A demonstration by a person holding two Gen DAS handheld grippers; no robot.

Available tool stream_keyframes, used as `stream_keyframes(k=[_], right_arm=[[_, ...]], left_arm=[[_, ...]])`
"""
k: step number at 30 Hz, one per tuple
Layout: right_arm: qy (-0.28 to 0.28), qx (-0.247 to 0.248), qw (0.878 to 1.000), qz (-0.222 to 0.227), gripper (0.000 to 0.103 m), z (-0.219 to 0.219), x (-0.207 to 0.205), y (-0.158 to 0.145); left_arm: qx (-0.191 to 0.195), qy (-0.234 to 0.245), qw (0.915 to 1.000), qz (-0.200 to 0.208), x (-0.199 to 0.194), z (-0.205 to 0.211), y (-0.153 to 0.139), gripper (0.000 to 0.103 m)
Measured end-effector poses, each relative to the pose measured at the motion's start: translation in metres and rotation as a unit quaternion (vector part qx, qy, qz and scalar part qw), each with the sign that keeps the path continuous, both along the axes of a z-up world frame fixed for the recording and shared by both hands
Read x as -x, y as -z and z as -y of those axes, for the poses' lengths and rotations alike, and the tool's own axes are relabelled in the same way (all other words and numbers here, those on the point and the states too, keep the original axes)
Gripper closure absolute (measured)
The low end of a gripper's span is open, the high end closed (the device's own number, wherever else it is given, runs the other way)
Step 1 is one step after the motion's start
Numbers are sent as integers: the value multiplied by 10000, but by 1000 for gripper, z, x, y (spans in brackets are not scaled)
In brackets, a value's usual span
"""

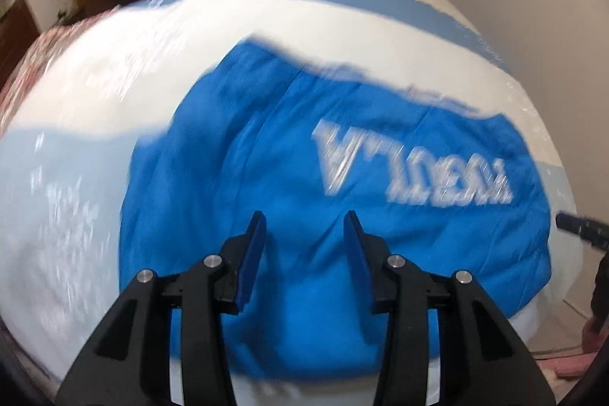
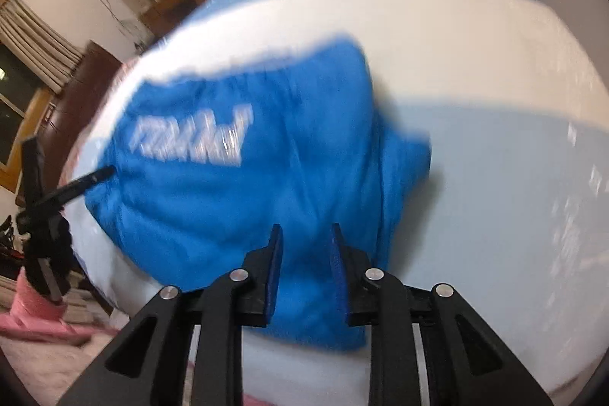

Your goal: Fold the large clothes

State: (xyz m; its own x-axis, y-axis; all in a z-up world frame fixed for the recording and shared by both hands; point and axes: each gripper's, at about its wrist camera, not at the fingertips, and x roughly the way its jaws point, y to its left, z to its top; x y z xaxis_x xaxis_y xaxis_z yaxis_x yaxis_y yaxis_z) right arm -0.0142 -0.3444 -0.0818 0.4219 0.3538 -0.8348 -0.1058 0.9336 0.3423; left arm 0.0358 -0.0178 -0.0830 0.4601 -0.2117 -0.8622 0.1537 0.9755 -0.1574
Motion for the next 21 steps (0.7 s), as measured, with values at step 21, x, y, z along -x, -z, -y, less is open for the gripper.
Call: stream_keyframes(k=[21], right_arm=[[199,-172,9933,-1129,83,5,-144,77]], left_arm=[[94,-185,9937,-1104,-154,-1,66,64]])
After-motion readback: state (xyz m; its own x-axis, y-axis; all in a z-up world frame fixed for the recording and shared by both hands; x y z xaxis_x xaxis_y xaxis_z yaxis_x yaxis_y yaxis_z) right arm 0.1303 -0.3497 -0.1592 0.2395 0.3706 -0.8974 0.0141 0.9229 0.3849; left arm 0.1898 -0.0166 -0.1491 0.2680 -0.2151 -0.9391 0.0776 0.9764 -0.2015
